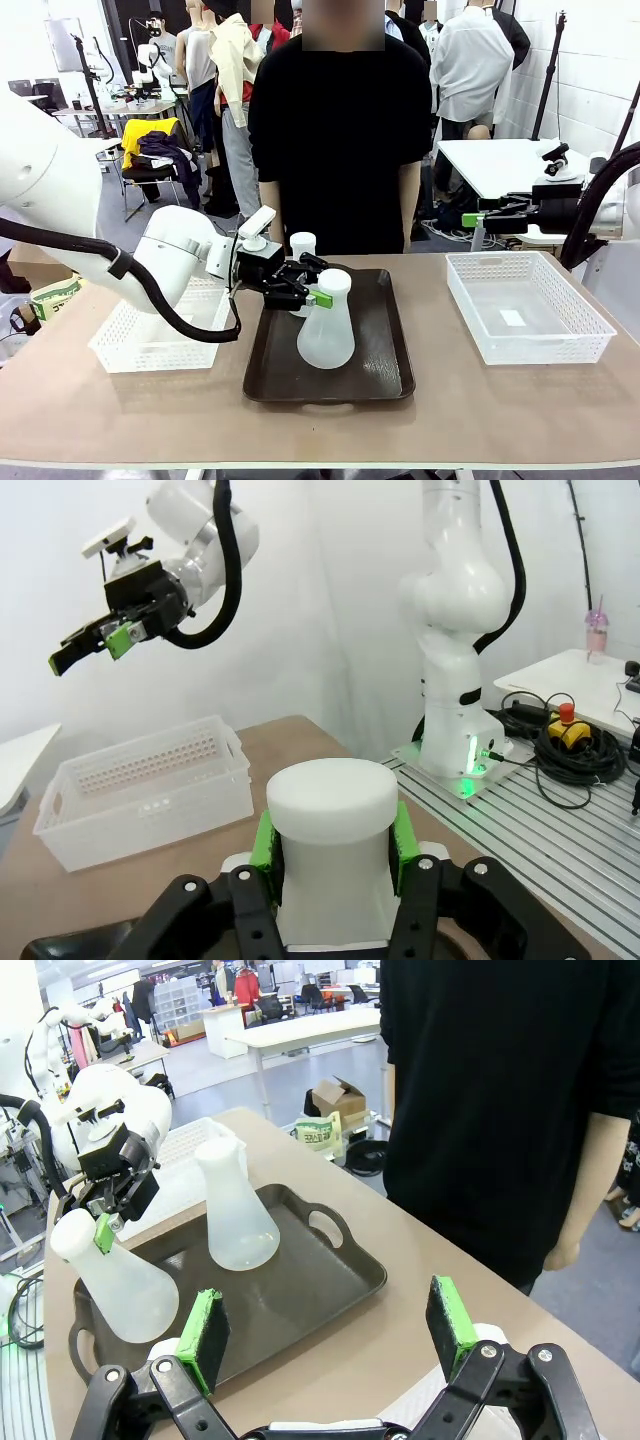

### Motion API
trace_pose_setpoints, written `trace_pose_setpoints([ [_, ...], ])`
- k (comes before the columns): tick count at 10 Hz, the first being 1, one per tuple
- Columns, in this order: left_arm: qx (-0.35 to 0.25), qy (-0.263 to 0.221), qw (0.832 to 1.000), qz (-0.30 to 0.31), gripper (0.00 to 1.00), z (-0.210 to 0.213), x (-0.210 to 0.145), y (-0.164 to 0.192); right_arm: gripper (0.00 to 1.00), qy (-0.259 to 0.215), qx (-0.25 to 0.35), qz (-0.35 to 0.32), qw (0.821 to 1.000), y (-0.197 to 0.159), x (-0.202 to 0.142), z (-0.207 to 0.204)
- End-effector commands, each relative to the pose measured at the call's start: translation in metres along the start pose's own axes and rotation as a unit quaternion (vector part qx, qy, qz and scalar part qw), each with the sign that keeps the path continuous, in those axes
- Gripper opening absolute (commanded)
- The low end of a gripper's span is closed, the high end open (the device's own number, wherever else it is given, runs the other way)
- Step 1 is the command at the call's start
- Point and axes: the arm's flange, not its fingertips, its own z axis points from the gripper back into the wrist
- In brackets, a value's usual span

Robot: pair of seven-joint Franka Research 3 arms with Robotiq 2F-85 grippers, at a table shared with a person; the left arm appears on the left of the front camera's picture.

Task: Prepare the laboratory tools.
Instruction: Place the picked Big flask upright in the Handle tray as directed by the person.

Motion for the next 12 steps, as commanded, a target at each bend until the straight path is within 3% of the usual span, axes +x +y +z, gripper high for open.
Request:
trace_pose_setpoints([
  [1,-0.005,0.019,1.000,0.021,0.38,0.000,0.005,0.008,1.00,0.006,-0.005,-0.008,1.000,0.002,0.000,0.000],
  [4,-0.018,0.027,0.998,0.045,0.95,0.000,0.005,0.005,1.00,0.006,-0.005,-0.008,1.000,0.002,0.000,0.000],
  [5,-0.023,0.037,0.998,0.051,1.00,-0.001,0.006,0.002,1.00,0.006,-0.005,-0.008,1.000,0.002,0.000,0.000],
  [12,-0.011,0.088,0.993,0.075,1.00,0.005,0.019,-0.020,1.00,0.006,-0.005,-0.008,1.000,0.002,0.000,0.000],
])
